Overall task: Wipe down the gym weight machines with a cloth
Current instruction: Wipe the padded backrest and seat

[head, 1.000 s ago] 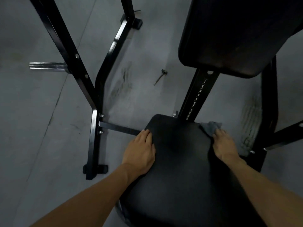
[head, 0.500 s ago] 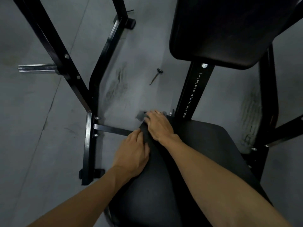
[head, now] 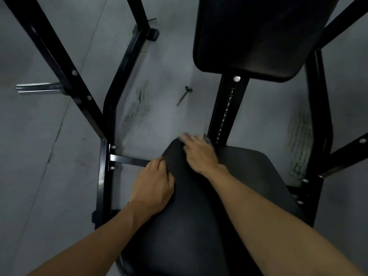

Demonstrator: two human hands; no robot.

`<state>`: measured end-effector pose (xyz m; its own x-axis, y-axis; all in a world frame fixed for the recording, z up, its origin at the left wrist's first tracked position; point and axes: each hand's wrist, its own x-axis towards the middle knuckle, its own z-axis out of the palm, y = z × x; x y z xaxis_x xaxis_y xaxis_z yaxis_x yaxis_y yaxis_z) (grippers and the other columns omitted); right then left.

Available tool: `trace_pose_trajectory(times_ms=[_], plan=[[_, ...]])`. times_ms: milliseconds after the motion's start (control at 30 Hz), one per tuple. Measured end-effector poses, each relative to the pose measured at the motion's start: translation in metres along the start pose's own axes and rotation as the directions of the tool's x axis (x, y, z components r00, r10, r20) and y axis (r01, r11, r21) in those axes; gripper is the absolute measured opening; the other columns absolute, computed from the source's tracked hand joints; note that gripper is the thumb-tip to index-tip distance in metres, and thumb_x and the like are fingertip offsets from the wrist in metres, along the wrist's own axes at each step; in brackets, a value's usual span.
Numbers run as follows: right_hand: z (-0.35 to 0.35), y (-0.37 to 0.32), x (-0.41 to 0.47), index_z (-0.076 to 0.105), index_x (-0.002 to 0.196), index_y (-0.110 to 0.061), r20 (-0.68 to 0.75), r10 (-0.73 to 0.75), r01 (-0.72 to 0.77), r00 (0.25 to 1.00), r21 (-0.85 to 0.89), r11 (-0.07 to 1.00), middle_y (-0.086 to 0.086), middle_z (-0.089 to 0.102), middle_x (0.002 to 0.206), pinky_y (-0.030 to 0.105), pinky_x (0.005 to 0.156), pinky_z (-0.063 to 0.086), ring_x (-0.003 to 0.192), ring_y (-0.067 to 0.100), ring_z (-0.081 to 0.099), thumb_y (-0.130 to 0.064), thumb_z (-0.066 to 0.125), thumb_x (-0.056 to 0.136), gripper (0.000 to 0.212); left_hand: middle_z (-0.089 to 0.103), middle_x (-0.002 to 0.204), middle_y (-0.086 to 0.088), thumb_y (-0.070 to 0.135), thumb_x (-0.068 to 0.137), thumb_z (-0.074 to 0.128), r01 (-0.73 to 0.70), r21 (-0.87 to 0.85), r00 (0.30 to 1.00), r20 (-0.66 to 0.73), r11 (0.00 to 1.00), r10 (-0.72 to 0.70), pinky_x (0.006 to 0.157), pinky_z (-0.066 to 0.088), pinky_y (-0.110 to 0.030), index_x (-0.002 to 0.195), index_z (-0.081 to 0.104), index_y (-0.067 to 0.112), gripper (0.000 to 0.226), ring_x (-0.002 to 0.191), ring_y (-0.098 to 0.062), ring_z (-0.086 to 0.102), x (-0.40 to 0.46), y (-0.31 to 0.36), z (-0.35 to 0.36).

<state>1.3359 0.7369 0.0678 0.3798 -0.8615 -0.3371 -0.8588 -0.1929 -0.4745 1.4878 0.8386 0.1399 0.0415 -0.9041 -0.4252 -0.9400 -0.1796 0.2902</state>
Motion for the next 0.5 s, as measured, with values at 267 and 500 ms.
trace_pose_trajectory(times_ms=[267, 500], plan=[[0.009, 0.009, 0.01, 0.036, 0.154, -0.012, 0.105, -0.06, 0.065, 0.993, -0.038, 0.997, 0.006, 0.033, 0.161, 0.043, 0.122, 0.018, 0.146, 0.025, 0.032, -0.005, 0.048, 0.096, 0.06, 0.052, 0.144, -0.005, 0.03, 0.103, 0.043, 0.038, -0.01, 0.999, 0.028, 0.999, -0.038, 0.104, 0.042, -0.035, 0.133, 0.056, 0.008, 0.039, 0.127, -0.023, 0.051, 0.0, -0.001, -0.001], [-0.052, 0.173, -0.068, 0.044, 0.148, 0.001, 0.075, 0.37, -0.367, 0.926, -0.053, 0.929, 0.019, 0.043, 0.154, 0.04, 0.118, 0.031, 0.141, 0.035, 0.042, 0.006, 0.048, 0.091, 0.057, 0.054, 0.14, -0.005, 0.032, 0.105, 0.037, 0.031, -0.02, 0.998, 0.054, 0.999, -0.03, 0.102, 0.042, -0.035, 0.13, 0.056, 0.008, 0.04, 0.123, -0.023, 0.053, -0.003, 0.008, -0.007]])
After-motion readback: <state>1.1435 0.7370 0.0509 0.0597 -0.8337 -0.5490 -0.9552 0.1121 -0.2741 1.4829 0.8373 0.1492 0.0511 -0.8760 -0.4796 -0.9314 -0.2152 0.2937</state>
